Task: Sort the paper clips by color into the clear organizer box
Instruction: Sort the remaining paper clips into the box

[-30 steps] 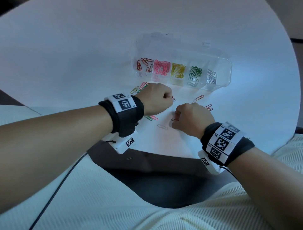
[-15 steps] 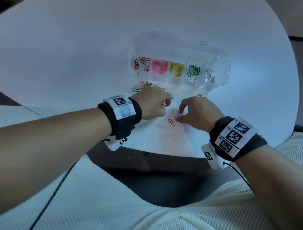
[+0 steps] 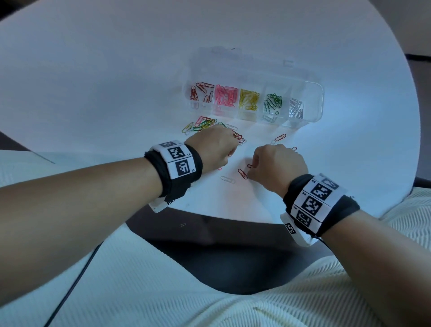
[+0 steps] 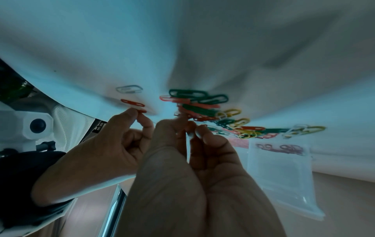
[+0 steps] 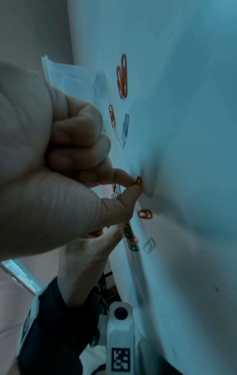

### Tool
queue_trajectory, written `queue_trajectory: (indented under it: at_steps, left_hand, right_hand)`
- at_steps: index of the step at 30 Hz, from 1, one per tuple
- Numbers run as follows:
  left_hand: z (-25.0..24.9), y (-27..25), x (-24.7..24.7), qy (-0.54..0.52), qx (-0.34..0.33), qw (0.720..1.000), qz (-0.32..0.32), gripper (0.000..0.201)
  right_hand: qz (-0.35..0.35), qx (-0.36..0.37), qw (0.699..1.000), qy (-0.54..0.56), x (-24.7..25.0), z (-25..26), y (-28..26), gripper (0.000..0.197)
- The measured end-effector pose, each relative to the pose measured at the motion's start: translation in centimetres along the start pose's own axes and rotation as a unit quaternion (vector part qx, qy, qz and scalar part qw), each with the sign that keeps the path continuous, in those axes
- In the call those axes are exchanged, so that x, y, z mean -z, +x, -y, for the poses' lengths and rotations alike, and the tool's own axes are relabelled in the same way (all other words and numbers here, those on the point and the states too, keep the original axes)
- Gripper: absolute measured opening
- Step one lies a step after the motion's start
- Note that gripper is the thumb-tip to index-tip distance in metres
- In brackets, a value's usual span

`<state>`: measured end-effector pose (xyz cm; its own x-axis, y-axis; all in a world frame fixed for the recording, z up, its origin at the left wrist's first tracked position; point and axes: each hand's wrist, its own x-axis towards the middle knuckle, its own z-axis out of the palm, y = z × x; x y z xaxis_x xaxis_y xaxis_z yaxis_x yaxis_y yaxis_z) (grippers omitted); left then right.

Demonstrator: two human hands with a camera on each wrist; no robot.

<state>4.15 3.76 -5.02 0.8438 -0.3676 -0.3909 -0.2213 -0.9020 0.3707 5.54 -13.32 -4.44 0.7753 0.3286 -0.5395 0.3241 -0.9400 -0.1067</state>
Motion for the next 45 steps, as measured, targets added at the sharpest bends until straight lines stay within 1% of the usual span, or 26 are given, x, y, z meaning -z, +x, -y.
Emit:
queue_trajectory:
  at_steps: [4,8,12,15,19,21,24,27,29,31,34,36,38,41,45]
  left_hand:
    - [0.2,0.2,-0.2,-0.005,-0.005,1.000,-0.005,0.018]
    - [0.1,0.3,0.0,0.014,-0.009,1.000,0.010,0.020]
    - [0.0,0.1,0.2,0.008,0.008,1.000,0.021,0.016]
    - [-0.1,0.1,0.2,0.005,0.013,1.000,0.023,0.020]
    - [0.0,0.0,0.3,0.014,0.004,1.000,0.021,0.019]
    - [-0.1,-0.1,0.3,-0.009,0.013,1.000,0.011,0.019]
    - [-0.4,-0.1,0.5,-0.086,0.055,0.995,-0.010,0.014]
    - [-0.5,0.0,0.5,-0.124,0.062,0.990,-0.030,0.018]
    - [-0.5,-0.1,0.9,-0.117,0.047,0.992,-0.021,0.014]
    - [-0.5,-0.3,1.3,-0.089,0.018,0.996,0.020,0.007]
    - [-1.3,-0.8,1.7,-0.047,-0.040,0.993,0.101,0.014]
    - [-2.2,-1.1,1.2,-0.025,-0.075,0.990,0.120,0.018]
    - [-2.8,-1.3,0.2,0.008,-0.101,0.987,0.126,0.026]
    - [-3.0,-1.4,-1.3,0.052,-0.133,0.983,0.112,0.034]
    - [-3.1,-1.1,-2.5,0.039,-0.145,0.985,0.083,0.030]
  right_hand:
    - [-0.026,0.009,1.000,0.005,0.6,-0.1,-0.1,0.018]
    - [-0.009,0.003,1.000,0.002,0.9,0.1,0.1,0.017]
    - [0.002,-0.008,1.000,-0.006,0.4,0.4,0.1,0.022]
    - [-0.003,-0.015,1.000,-0.004,0.1,0.4,-0.1,0.025]
    - [-0.024,-0.022,0.999,0.041,0.6,0.3,-0.2,0.023]
    - [-0.032,-0.017,0.997,0.064,1.3,-0.1,0.0,0.021]
    - [0.000,0.003,0.999,0.050,1.8,-0.8,0.0,0.021]
    - [0.009,-0.009,0.998,0.060,1.6,-1.8,0.4,0.019]
    - [0.007,-0.018,0.997,0.074,2.1,-2.6,0.7,0.013]
    - [0.009,-0.021,0.995,0.092,2.9,-3.4,0.9,0.009]
    - [0.007,-0.015,0.993,0.114,3.6,-4.4,0.9,0.010]
    - [0.013,-0.006,0.992,0.125,3.6,-4.5,0.9,0.015]
    - [0.018,0.005,0.991,0.132,3.2,-4.1,0.7,0.019]
    - [0.003,0.018,0.991,0.130,1.9,-2.9,0.5,0.020]
    - [-0.018,0.019,0.996,0.085,0.2,-1.5,0.1,0.015]
